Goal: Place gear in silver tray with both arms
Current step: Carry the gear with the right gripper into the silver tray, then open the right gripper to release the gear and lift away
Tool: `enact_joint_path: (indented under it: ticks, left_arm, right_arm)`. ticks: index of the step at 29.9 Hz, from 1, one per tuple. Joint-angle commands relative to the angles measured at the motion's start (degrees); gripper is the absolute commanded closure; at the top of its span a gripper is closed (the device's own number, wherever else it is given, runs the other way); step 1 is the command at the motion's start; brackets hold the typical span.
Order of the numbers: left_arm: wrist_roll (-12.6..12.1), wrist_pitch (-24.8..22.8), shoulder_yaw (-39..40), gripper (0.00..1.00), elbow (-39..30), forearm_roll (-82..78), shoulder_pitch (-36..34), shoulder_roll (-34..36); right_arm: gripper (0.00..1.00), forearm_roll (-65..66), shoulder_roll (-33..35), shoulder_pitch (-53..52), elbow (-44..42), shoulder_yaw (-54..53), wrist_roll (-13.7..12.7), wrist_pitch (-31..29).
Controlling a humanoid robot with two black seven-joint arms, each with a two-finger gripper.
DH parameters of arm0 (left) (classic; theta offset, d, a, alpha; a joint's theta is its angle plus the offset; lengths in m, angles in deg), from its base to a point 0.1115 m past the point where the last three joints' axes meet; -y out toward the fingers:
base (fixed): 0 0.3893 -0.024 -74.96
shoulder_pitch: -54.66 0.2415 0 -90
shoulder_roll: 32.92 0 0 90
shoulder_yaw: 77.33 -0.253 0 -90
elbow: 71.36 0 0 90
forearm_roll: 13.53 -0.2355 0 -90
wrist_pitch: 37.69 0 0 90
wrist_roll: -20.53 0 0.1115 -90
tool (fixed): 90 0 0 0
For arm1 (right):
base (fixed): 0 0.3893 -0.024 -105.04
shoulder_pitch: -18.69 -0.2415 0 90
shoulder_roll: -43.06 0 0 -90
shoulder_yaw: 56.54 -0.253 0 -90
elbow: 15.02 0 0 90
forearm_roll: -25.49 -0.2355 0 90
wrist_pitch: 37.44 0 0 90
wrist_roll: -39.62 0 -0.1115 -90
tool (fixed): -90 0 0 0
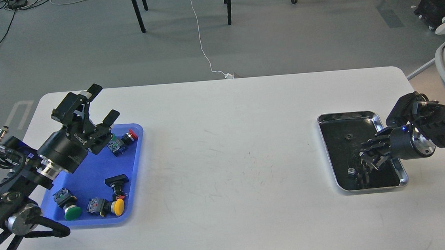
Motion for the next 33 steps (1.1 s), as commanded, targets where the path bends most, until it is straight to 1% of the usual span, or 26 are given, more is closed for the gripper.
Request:
enact_joint_path:
  ticks: [1, 5, 6, 8, 10, 12, 13, 17, 20, 24, 27, 30, 33]
  left_arm:
    - [-0.01, 0.01, 0.0, 0.02, -0.01, -0.11, 0.0, -0.01]
    - [-0.01, 0.01, 0.0, 0.02, -0.01, -0.11, 0.0, -0.01]
    - [-0.01, 0.01, 0.0, 0.02, -0.01, -0.11, -0.09, -0.01]
    - [-0.01, 0.09, 0.0, 0.02, -0.01, -0.11, -0.09, -0.01]
    - [-0.01, 0.18, 0.0, 0.02, -0.01, -0.11, -0.09, 0.08]
    - [-0.01, 0.09, 0.0, 0.02, -0.01, -0.11, -0.09, 0.16]
    - [-0.01, 0.09, 0.0, 0.02, -0.01, -0.11, -0.09, 0.16]
    - [-0.01, 0.53, 0.09, 0.02, -0.09, -0.11, -0.09, 0.08]
    - [-0.01, 0.53, 0.09, 0.02, -0.09, -0.11, -0.27, -0.01]
    - [-0.01, 0.71, 0.09, 0.02, -0.09, -0.03, -0.71, -1.5]
    - [-0.01, 0.71, 0.26, 0.02, -0.09, 0.5, -0.79, -2.56]
    - [-0.01, 0.97, 0.53, 0.02, -0.09, 0.5, -1.41, -5.1]
    - [-0.01, 2.55, 0.53, 0.02, 0.17, 0.68, -2.46, -7.47]
  right_arm:
    - [0.74, -0.08, -0.22, -0.02, 0.27, -0.02, 0.0, -0.02]
    - [0.71, -0.08, 0.31, -0.28, 1.23, 0.07, 0.0, -0.02]
    - [0.68, -0.08, 0.4, -0.37, 1.59, -0.02, 0.0, 0.07]
    - [0.57, -0.17, 0.92, -0.72, 2.38, 0.07, 0.0, 0.07]
    - [0.4, -0.52, 1.63, -0.9, 3.08, -0.11, 0.0, 0.15]
    - [0.09, -0.96, 2.77, -0.99, 3.7, -2.03, 0.0, 0.33]
    - [0.04, -1.57, 3.56, -0.99, 3.87, -4.39, 0.0, 0.5]
    - [0.03, -6.48, 8.74, -0.46, 7.12, -18.44, 0.0, -0.1]
    - [0.03, -14.81, 9.89, 1.55, 7.39, -27.67, 0.0, -0.37]
    - [0.03, -31.06, 9.72, 6.73, 6.78, -37.26, 0.0, -0.46]
    - [0.03, -43.29, 8.93, 10.52, 6.77, -42.37, 0.0, -0.46]
    - [0.03, -58.92, 6.56, 15.26, 7.83, -49.3, 0.0, -0.46]
    - [0.02, -69.65, 4.1, 19.82, 8.97, -55.36, 0.0, -1.42]
